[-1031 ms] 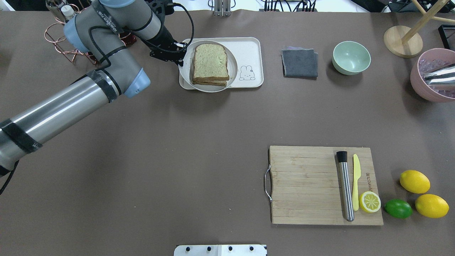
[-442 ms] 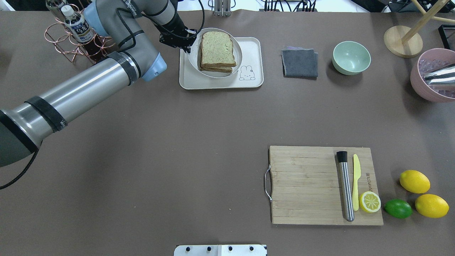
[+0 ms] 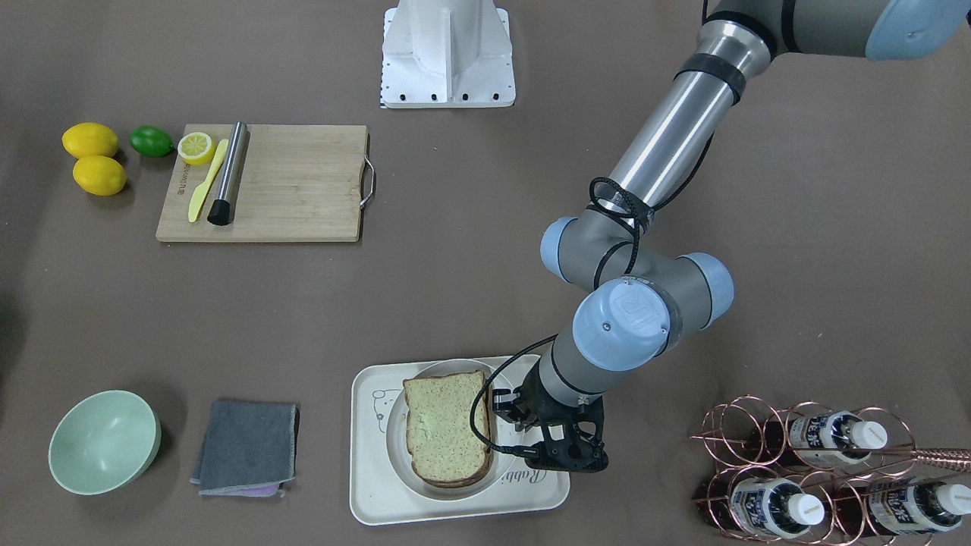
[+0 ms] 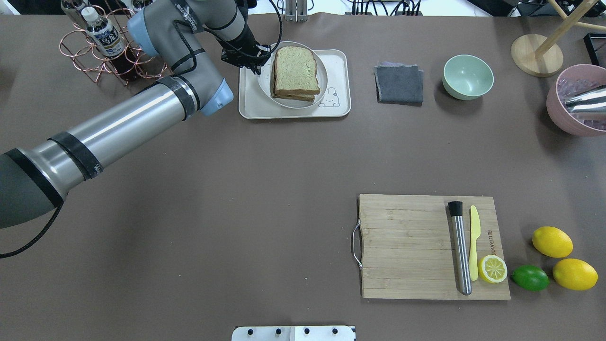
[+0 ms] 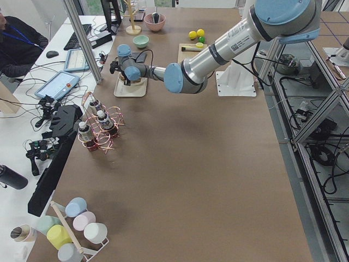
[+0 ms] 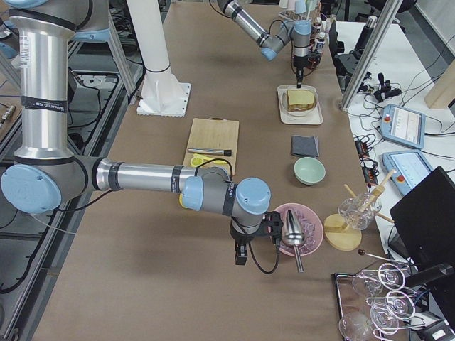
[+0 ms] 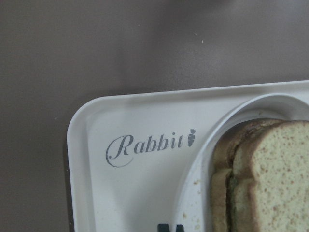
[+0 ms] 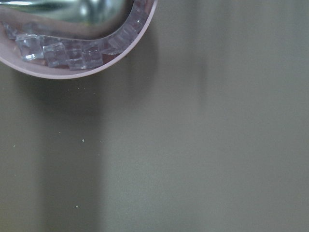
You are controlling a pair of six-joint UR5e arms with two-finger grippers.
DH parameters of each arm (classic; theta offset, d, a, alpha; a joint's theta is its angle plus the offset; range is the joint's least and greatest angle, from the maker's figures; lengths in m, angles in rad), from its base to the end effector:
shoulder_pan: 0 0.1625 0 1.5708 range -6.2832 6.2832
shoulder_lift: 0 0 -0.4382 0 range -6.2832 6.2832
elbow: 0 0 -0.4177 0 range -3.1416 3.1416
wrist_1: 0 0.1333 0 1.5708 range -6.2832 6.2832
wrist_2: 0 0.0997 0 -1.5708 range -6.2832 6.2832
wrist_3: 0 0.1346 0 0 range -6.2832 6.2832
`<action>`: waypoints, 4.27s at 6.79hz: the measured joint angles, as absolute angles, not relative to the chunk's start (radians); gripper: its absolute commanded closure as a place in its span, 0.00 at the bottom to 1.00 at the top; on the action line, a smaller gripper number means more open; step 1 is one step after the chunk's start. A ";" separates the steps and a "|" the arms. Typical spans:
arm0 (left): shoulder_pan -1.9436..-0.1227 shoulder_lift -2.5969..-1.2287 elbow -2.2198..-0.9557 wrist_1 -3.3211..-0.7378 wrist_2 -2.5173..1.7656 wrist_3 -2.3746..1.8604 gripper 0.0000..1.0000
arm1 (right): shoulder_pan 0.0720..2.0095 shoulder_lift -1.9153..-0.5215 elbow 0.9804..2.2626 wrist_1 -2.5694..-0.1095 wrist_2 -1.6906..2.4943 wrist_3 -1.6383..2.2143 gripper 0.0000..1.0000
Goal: Make sandwich and place on tray
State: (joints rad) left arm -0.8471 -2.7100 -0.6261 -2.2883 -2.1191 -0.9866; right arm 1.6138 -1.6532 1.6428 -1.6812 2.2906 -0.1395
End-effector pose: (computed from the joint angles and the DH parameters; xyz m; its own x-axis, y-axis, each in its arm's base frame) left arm 0.5882 -0.7610 0.2566 0.5403 0.0994 -0.8356 0.0822 0.9820 0.1700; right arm 0.0647 -0.4660 0.7160 0.7465 -0.0273 0.6648 0.0617 0.9977 -0.0283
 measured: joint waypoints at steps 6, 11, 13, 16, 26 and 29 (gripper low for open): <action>-0.911 -2.516 -0.973 -2.195 -2.129 -0.995 0.02 | 1.614 -1.664 1.621 -1.661 2.292 -0.142 0.00; -1.019 -1.916 -1.927 -1.693 -2.220 -0.869 0.02 | 1.614 -1.669 1.620 -1.660 2.293 -0.146 0.00; -1.185 -1.722 -1.943 -1.679 -2.292 -0.512 0.02 | 1.614 -1.670 1.614 -1.661 2.293 -0.147 0.00; -1.459 -1.639 -1.779 -1.633 -2.321 0.061 0.02 | 1.614 -1.670 1.601 -1.660 2.293 -0.148 0.00; -1.641 -1.587 -1.566 -1.437 -2.321 0.350 0.02 | 1.614 -1.671 1.593 -1.660 2.293 -0.149 0.00; -1.627 -1.578 -1.567 -1.446 -2.385 0.233 0.02 | 1.614 -1.672 1.592 -1.661 2.293 -0.148 0.00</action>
State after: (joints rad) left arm -1.6272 -1.5785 -1.5671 -1.4459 -2.3848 0.2333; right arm 1.6138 -1.6720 1.5923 -1.6612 2.2930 -0.1484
